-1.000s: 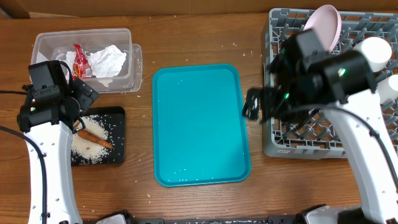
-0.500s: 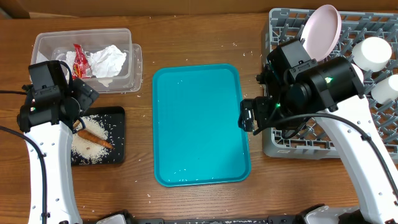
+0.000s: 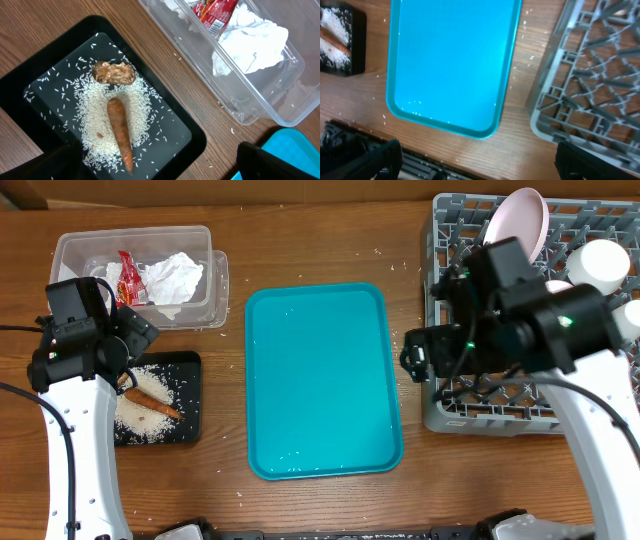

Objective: Sort waste into correct bins and load items into the dishwasher

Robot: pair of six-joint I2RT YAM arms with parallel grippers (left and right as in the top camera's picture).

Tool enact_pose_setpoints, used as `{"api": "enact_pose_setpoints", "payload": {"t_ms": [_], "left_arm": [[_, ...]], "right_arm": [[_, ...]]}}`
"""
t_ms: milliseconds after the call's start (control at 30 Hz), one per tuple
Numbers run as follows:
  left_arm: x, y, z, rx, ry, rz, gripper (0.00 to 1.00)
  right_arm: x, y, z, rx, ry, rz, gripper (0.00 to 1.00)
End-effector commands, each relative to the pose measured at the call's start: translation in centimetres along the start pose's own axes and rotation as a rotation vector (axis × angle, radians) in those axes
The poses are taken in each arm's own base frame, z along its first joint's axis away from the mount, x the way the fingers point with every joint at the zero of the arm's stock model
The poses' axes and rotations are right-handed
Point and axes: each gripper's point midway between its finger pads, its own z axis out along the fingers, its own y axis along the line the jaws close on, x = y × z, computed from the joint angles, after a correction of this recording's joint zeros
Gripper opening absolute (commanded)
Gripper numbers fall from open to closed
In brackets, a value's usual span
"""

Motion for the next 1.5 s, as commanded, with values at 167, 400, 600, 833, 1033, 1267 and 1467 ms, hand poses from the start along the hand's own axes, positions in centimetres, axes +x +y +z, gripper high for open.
{"api": "enact_pose_setpoints", "payload": {"t_ms": [167, 400, 600, 833, 1033, 1267, 1467], "left_arm": [[-0.6, 0.1, -0.3, -0.005, -0.022, -0.013, 1.00], [-0.6, 0.1, -0.3, -0.005, -0.022, -0.013, 1.00], [-0.6, 0.1, -0.3, -0.006, -0.022, -0.014, 1.00], [-0.6, 0.1, -0.3, -0.006, -0.022, -0.013, 1.00], [-0.6, 0.1, -0.3, -0.005, -0.022, -0.013, 1.00], [-0.6, 0.1, -0.3, -0.006, -0.022, -0.013, 1.00], [-0.6, 0.1, -0.3, -0.006, -0.022, -0.013, 1.00]], "right_arm": [[-0.7, -2.0, -0.8, -0.050, -0.382, -0.037, 1.00], [0.4, -3.3, 2.6, -0.098, -0.697, -0.112, 1.00], [2.6, -3.2, 4.2, -0.173, -0.918, -0.197, 1.00], [4.4, -5.3, 5.6, -0.126, -1.103, -0.217, 1.00], [5.2, -6.7, 6.3, -0.080, -1.198, -0.219, 1.00], [5.5, -8.9, 5.7, 0.016, -1.264, -0.126, 1.00], [5.8, -11.7, 5.7, 0.131, -1.269, 0.006, 1.00]]}}
